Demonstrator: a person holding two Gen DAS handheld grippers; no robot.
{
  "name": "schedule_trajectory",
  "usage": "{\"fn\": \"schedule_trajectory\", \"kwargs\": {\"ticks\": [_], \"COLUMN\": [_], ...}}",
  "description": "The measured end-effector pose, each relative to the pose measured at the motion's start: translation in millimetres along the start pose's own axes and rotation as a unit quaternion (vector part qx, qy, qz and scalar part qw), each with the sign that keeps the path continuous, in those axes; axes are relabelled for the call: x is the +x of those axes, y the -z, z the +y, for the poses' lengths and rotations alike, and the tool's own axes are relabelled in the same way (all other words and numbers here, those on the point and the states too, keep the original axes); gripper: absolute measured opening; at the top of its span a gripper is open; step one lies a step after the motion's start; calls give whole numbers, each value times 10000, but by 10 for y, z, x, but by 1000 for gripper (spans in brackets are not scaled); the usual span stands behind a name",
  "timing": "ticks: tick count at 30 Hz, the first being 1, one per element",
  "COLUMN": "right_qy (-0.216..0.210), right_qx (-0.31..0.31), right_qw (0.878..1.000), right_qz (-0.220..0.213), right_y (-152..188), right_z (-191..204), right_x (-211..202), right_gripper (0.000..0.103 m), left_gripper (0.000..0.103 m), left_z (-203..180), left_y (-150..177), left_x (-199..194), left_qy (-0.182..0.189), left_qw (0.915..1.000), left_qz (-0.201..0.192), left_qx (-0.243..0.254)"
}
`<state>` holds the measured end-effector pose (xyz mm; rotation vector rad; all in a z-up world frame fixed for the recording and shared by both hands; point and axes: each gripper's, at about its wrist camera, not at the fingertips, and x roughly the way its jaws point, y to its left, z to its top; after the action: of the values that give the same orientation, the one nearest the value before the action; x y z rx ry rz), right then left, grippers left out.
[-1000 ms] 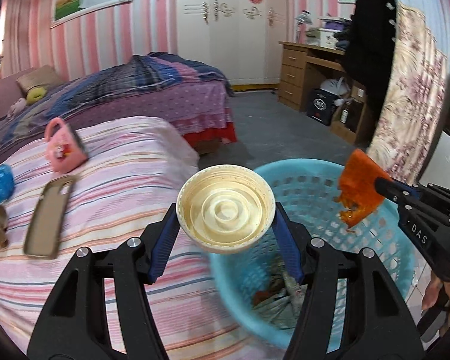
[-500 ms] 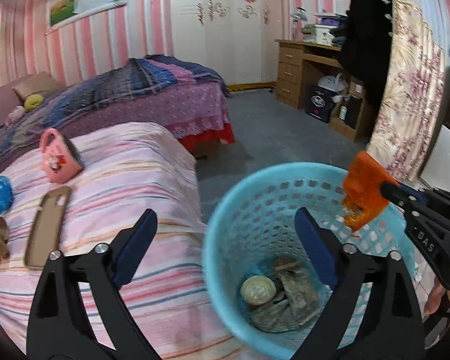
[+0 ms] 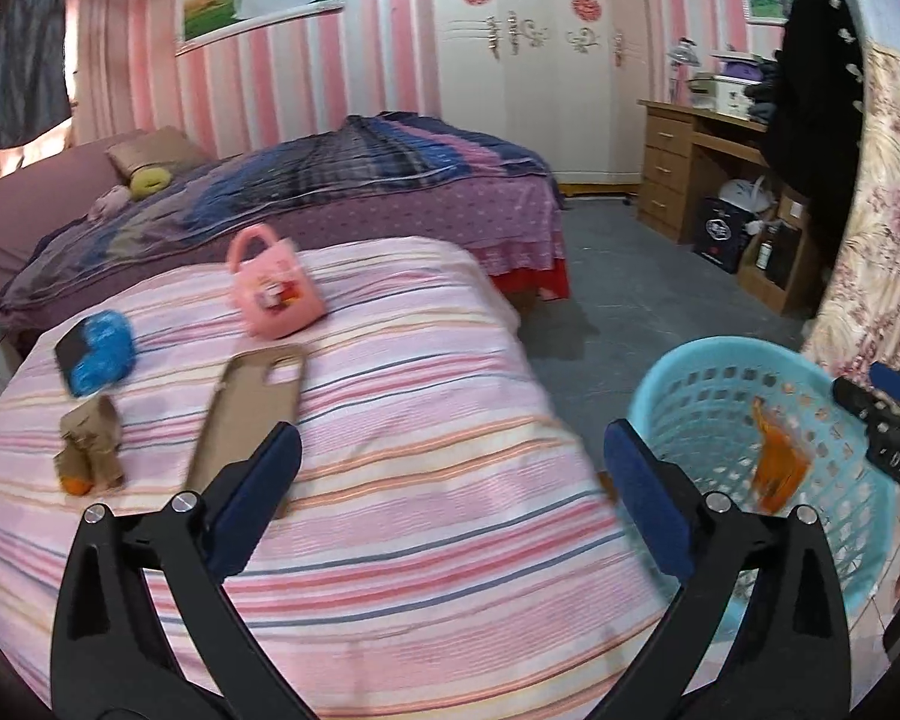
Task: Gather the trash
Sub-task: 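Open the left gripper to drop the lid while the right releases the orange bag into the basket, then move both open grippers back over the bed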
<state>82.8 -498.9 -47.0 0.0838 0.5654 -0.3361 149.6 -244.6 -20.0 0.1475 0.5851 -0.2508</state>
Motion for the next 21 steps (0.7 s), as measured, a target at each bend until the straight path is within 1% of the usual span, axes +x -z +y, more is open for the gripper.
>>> {"fn": "schedule_trajectory", "kwargs": {"ticks": [1,3,6,8,9,12,15,17,18,21], "right_qy": [21,66,125,122,95,19,-238,-329,-413,-506], "right_qx": [29,79,96,71,20,-34,-112,-183,-295,-477], "right_qw": [10000,9999,9999,9999,9999,9999,9995,9992,9986,9975], "right_qz": [-4,-27,-66,-93,-108,-123,-153,-163,-160,-161], "right_y": [-6,-4,-31,-45,-61,-72,-116,-120,-127,-115], "right_z": [29,69,229,314,428,579,859,976,1120,1347], "right_x": [-9,-18,-39,-46,-55,-86,-119,-135,-138,-149], "right_gripper": [60,77,86,91,93,94,95,96,96,96], "left_gripper": [97,97,97,97,97,97,97,97,97,97], "left_z": [81,225,475,653,745,1033,1312,1501,1576,1821], "left_y": [17,45,72,91,96,117,150,179,189,251], "left_x": [-17,-55,-123,-185,-211,-295,-348,-374,-382,-392], "left_qy": [-59,-180,-359,-494,-550,-751,-957,-1069,-1105,-1246], "left_qw": [10000,9998,9991,9984,9979,9963,9940,9923,9917,9898], "left_qz": [8,14,21,0,-10,-30,-25,-19,-17,-17], "left_qx": [-37,-101,-208,-287,-329,-428,-534,-622,-651,-685]}}
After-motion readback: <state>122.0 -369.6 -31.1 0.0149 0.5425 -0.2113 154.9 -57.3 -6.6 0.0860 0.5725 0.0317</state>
